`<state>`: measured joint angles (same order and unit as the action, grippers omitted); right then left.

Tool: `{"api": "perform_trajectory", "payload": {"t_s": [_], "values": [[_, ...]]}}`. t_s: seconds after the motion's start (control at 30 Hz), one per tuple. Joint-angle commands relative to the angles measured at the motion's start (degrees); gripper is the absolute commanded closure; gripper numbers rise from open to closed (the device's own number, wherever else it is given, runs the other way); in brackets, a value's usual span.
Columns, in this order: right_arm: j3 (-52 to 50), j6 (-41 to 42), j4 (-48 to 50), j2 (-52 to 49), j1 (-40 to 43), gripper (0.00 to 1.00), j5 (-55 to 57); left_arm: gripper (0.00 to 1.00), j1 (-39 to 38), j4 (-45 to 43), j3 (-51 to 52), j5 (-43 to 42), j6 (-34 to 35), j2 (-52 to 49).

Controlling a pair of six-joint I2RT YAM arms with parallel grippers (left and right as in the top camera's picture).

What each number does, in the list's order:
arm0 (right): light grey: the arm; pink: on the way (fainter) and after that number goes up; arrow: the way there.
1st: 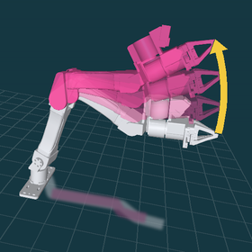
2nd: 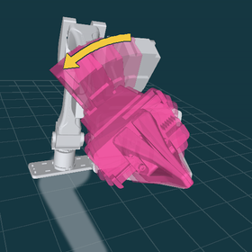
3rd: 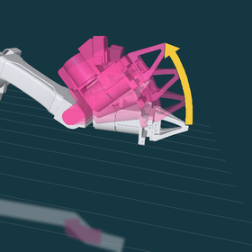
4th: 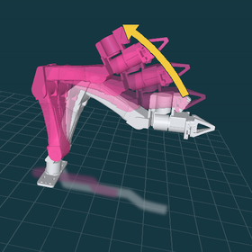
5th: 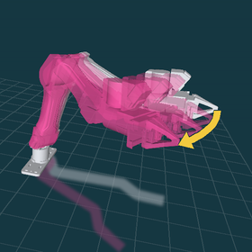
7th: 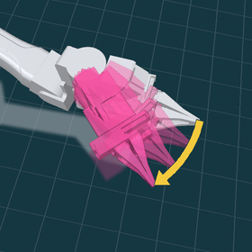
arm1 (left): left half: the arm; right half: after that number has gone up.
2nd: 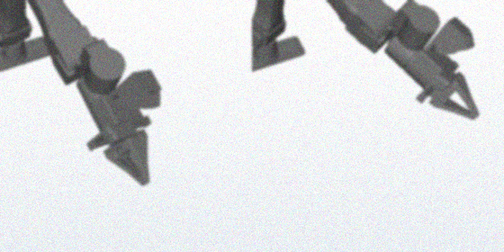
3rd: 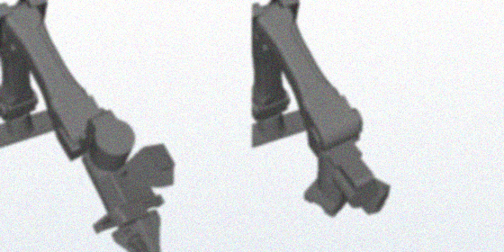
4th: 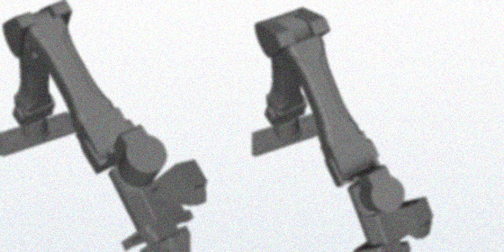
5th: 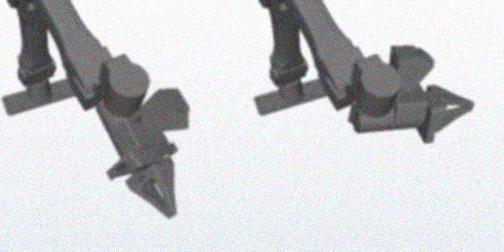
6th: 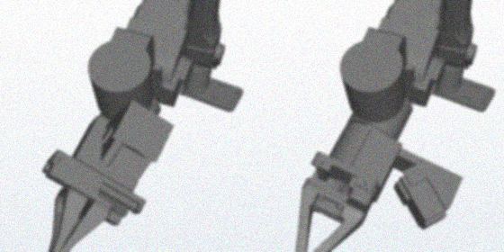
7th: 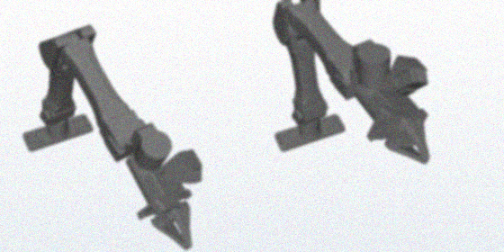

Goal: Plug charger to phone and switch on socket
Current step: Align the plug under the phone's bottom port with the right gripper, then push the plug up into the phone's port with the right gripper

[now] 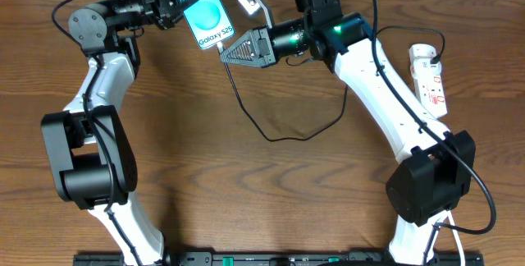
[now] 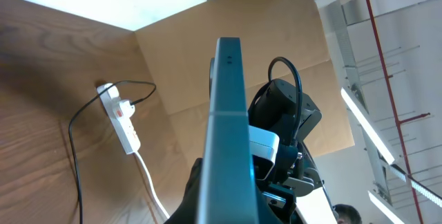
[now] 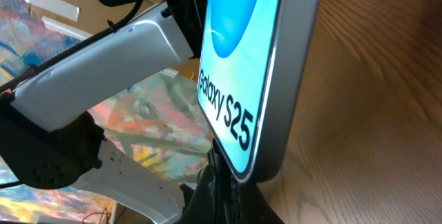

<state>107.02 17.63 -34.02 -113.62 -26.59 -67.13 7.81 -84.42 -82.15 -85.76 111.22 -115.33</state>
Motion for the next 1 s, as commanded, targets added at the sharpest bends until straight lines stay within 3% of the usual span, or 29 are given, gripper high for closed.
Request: {"api": "perform_trajectory", "payload": {"t_s": [0.0, 0.97], "values": [[0.07, 0.96, 0.92, 0.07, -0.28, 0.99, 1.20, 0.93, -0.52, -1.29, -1.29, -3.41, 0.09, 2.73], [0.07, -1.40, -2.73, 0.07, 1.16, 0.99, 0.31, 0.93, -0.52, -1.86, -1.29, -4.24, 0.13, 2.73]]}}
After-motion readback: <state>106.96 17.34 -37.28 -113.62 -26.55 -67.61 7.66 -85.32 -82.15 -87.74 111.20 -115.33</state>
